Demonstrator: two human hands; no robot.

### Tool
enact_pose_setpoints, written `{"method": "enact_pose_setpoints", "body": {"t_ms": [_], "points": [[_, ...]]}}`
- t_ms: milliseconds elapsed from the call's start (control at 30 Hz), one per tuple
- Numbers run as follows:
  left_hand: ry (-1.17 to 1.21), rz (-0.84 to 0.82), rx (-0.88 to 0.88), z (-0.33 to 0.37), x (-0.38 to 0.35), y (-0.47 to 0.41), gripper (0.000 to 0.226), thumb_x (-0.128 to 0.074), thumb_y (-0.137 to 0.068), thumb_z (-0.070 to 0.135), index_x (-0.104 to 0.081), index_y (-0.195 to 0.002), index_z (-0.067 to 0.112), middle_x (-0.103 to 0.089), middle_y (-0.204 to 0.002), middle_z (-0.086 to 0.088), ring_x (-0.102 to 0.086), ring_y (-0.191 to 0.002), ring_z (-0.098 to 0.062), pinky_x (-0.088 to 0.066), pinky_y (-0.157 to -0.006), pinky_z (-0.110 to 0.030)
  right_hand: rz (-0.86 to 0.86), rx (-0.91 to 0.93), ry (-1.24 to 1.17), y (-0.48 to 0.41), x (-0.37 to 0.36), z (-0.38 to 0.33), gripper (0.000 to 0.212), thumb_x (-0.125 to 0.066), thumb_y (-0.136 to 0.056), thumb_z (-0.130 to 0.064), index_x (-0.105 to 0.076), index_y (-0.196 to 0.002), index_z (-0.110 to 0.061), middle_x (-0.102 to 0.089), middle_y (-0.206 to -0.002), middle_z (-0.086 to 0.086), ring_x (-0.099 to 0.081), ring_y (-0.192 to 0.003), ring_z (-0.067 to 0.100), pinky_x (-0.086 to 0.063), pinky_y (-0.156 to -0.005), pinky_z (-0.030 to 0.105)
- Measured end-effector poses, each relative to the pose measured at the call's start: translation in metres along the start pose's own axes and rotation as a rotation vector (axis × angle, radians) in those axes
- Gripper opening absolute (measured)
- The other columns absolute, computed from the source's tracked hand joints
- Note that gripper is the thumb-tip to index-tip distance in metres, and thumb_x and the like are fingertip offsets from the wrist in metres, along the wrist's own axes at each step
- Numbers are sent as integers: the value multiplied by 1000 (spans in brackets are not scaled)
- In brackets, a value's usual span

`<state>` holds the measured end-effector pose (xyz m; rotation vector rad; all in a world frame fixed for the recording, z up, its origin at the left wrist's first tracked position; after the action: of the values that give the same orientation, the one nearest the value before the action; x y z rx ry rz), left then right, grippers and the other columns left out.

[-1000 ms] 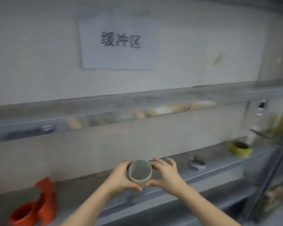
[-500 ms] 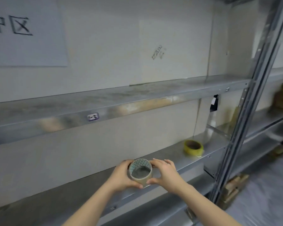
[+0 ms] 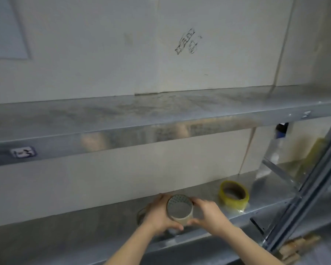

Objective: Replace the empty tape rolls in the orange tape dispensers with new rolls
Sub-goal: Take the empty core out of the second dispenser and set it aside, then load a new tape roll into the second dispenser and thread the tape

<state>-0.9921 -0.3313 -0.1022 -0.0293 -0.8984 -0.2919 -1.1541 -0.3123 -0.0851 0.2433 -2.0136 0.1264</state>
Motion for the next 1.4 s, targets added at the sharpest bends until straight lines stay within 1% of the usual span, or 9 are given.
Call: {"method": "enact_pose_setpoints", "body": {"t_ms": [200,433,667,800,1033,1133,1200,1300,1400], "points": [[-230,64,140,11,-31,-20,99,-81,-50,61,-39,-137,38,-38,-144,10,-35,-133,-18,-22,-110,-32,-92,60,9,-27,-6,51,71,-71,-70,-47,-46,-134,-27,-57,-135,-4,-51,-125,17,-39,-103,28],[-243,50,260,14,-41,-37,97,-77,-47,67,-39,-133,43,-45,-138,12,-36,-130,-19,-23,-111,-36,-161,108,-137,-47,-19,74,72,-74,-69,-43,-47,-132,-22,-60,-130,0,-55,-120,18,-42,-96,26],[-140,27,231,49,-35,-49,131,-82,-50,65,-9,-153,30,-12,-161,5,-8,-149,-16,-2,-122,-37,-149,91,-227,-39,25,81,115,-63,-49,-76,-30,-145,-22,-42,-147,-2,-39,-134,15,-32,-110,27],[-79,7,126,96,-36,-64,128,-84,-53,59,-9,-153,30,-12,-162,5,-9,-149,-19,-10,-121,-36,-80,61,-273,-31,63,94,95,-72,-67,-58,-27,-145,-27,-42,-146,-5,-39,-134,13,-34,-111,31],[-131,-96,-12,165,-76,-87,123,-85,-55,57,-17,-152,25,-20,-160,0,-20,-147,-20,-18,-116,-30,103,-34,-306,0,128,157,95,-75,-65,-56,-34,-143,-20,-50,-141,1,-44,-131,17,-37,-109,32],[-135,-124,-45,178,-97,-96,107,-89,-55,48,-35,-144,25,-41,-148,2,-37,-137,-18,-30,-95,-18,134,-80,-292,9,135,192,96,-76,-65,-55,-34,-142,-17,-49,-141,2,-44,-132,18,-35,-110,34],[-140,-119,-46,178,-110,-100,104,-90,-46,51,-42,-136,34,-48,-139,7,-44,-131,-15,-33,-93,-17,115,-107,-290,11,128,211,102,-76,-60,-59,-34,-142,-15,-48,-143,3,-43,-132,19,-34,-111,35],[-129,-96,-21,167,-130,-116,117,-78,-26,68,-40,-134,41,-51,-137,13,-48,-129,-13,-40,-106,-34,68,-134,-270,11,108,236,122,-63,-43,-79,-31,-144,-19,-43,-146,1,-40,-134,20,-34,-112,38],[-84,-73,17,161,-137,-125,118,-80,-27,58,-40,-136,37,-49,-140,12,-48,-129,-13,-39,-107,-35,1,-154,-247,6,80,254,130,-54,-34,-89,-34,-143,-22,-45,-144,-2,-43,-131,19,-36,-110,38]]}}
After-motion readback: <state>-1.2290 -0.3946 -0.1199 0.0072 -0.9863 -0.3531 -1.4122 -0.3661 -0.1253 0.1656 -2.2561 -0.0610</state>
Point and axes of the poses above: each hand's wrist, its own y-axis away from the middle knuckle, its own x-axis out of the back of the hand, z = x × y, the point moved 6 cm from there along -y, towards the middle knuckle
